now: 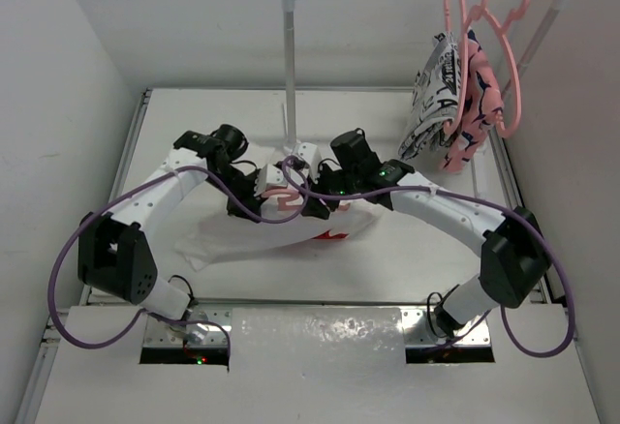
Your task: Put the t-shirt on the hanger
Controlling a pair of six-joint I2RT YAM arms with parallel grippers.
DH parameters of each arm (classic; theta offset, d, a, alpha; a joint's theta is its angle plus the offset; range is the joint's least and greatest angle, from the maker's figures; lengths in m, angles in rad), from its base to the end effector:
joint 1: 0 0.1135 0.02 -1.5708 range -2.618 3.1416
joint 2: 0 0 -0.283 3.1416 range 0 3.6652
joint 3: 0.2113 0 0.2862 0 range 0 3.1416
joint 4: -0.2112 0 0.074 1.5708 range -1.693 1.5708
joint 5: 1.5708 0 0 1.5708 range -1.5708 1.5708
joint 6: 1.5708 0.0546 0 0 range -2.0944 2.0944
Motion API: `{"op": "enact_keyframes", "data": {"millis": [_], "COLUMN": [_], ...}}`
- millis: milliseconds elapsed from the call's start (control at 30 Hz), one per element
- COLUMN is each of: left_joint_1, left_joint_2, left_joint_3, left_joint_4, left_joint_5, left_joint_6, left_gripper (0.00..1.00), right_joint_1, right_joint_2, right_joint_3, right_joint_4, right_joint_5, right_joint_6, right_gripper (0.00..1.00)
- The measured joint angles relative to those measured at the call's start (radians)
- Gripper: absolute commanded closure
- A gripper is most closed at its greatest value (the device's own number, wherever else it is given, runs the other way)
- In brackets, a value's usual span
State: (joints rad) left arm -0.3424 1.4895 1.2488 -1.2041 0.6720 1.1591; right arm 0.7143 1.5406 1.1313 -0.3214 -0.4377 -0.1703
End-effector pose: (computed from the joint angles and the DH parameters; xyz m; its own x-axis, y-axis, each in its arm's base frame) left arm 0.2691 -0.1320 0.2714 -0.0655 0.7848 -0.6163 0.9910 -0.0208 -0.1319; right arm 0.2750 0.2690 0.2577 -0.3559 -0.5118 -0.7819 -0.9053 0.3965 0.1525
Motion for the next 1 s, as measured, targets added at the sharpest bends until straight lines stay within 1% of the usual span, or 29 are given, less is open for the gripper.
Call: {"op": "enact_keyframes", "data": {"millis": [33,67,100,133,267,333,367,400,467,500,600,633,667,800,833,867,900,933,1000], "left_joint_1": [0.002,0.001,0.001,0.001,0.001,0.001,0.001,0.001,0.001,0.001,0.003,0.005,0.008,0.010,0.010,0.013,0.019,0.023,0.047], "left_joint_2": [0.001,0.002,0.004,0.004,0.004,0.004,0.004,0.004,0.004,0.004,0.005,0.005,0.006,0.010,0.011,0.011,0.012,0.013,0.019], "left_joint_3": [0.003,0.004,0.005,0.005,0.027,0.033,0.035,0.036,0.039,0.040,0.044,0.047,0.050,0.058,0.060,0.061,0.065,0.072,0.095], "left_joint_4": [-0.005,-0.007,-0.011,-0.015,-0.013,-0.012,-0.012,-0.013,-0.013,-0.012,0.002,0.007,0.014,0.026,0.026,0.026,0.026,0.025,0.015], "left_joint_5": [0.002,0.005,0.006,0.011,0.032,0.038,0.040,0.044,0.048,0.050,0.048,0.047,0.042,0.032,0.031,0.031,0.032,0.036,0.031], "left_joint_6": [0.005,0.010,0.013,0.020,0.036,0.040,0.041,0.041,0.041,0.041,0.041,0.042,0.044,0.048,0.048,0.047,0.047,0.046,0.042], "left_gripper": [1.00,1.00,1.00,1.00,1.00,1.00,1.00,1.00,1.00,1.00,1.00,1.00,1.00,1.00,0.98,0.90,0.85,0.77,0.68], "right_joint_1": [-0.004,-0.009,-0.014,-0.021,-0.046,-0.052,-0.053,-0.054,-0.054,-0.054,-0.050,-0.047,-0.045,-0.043,-0.043,-0.043,-0.043,-0.043,-0.047], "right_joint_2": [-0.003,-0.008,-0.013,-0.018,-0.043,-0.048,-0.048,-0.048,-0.050,-0.053,-0.061,-0.062,-0.063,-0.070,-0.074,-0.079,-0.089,-0.099,-0.141], "right_joint_3": [-0.014,-0.028,-0.040,-0.048,-0.100,-0.112,-0.113,-0.113,-0.115,-0.118,-0.122,-0.123,-0.123,-0.123,-0.123,-0.123,-0.124,-0.129,-0.148], "right_joint_4": [0.015,0.031,0.042,0.045,0.024,0.003,-0.008,-0.015,-0.024,-0.022,-0.027,-0.030,-0.031,-0.046,-0.049,-0.055,-0.062,-0.063,-0.076], "right_joint_5": [-0.010,-0.019,-0.024,-0.027,-0.029,-0.028,-0.026,-0.024,-0.019,-0.019,-0.045,-0.060,-0.072,-0.100,-0.099,-0.099,-0.098,-0.099,-0.096], "right_joint_6": [0.008,0.014,0.017,0.021,0.018,0.016,0.013,0.011,0.007,0.010,0.014,0.013,0.011,0.009,0.008,0.005,0.001,-0.003,-0.008], "right_gripper": [0.44,0.38,0.37,0.37,0.47,0.45,0.46,0.50,0.61,0.71,0.87,0.98,1.00,1.00,1.00,1.00,1.00,1.00,1.00]}}
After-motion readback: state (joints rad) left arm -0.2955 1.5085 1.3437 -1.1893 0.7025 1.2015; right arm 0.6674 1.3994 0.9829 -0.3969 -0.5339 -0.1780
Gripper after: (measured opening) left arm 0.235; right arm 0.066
